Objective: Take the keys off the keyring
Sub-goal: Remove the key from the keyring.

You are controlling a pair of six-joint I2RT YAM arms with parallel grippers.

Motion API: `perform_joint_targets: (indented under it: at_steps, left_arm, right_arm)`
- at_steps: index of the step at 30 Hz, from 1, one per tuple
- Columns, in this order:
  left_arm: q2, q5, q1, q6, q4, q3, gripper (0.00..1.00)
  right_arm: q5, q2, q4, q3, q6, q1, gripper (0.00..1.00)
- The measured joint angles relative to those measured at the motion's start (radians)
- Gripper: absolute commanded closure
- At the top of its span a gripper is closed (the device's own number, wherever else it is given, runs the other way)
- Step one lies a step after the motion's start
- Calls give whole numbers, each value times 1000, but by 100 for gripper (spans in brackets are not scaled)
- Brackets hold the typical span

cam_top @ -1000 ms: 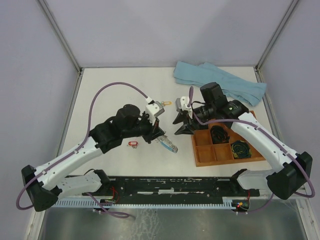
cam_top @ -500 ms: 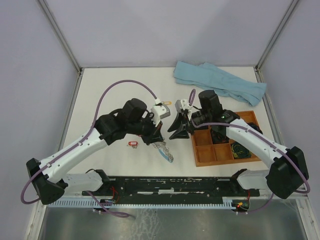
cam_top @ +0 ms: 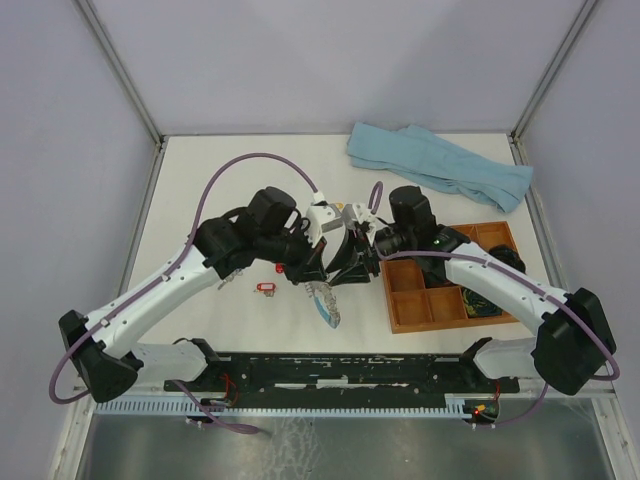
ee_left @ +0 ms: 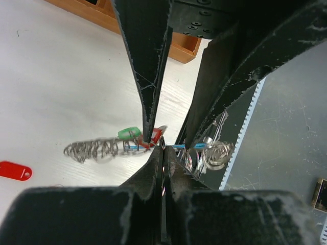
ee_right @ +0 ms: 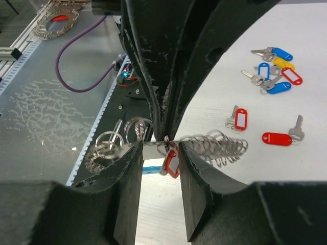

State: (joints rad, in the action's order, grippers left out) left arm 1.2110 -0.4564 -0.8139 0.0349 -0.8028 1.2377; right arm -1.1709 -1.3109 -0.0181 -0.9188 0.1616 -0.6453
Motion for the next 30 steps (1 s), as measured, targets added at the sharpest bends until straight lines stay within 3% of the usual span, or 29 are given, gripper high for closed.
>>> perform_joint_targets:
  at_steps: [6,23,30]
  left_arm:
    - [8,-14,7,16,-23,13,97]
    - [34,-70,13,39,-34,35,97]
    - [42,-76,16,44,-52,53,97]
  right_arm:
    - [0,-8,-45,-1,32,-14,66]
    - [1,-11,-46,-3,17,-26,73]
    - [0,-11,-29,-3,-8,-26,80]
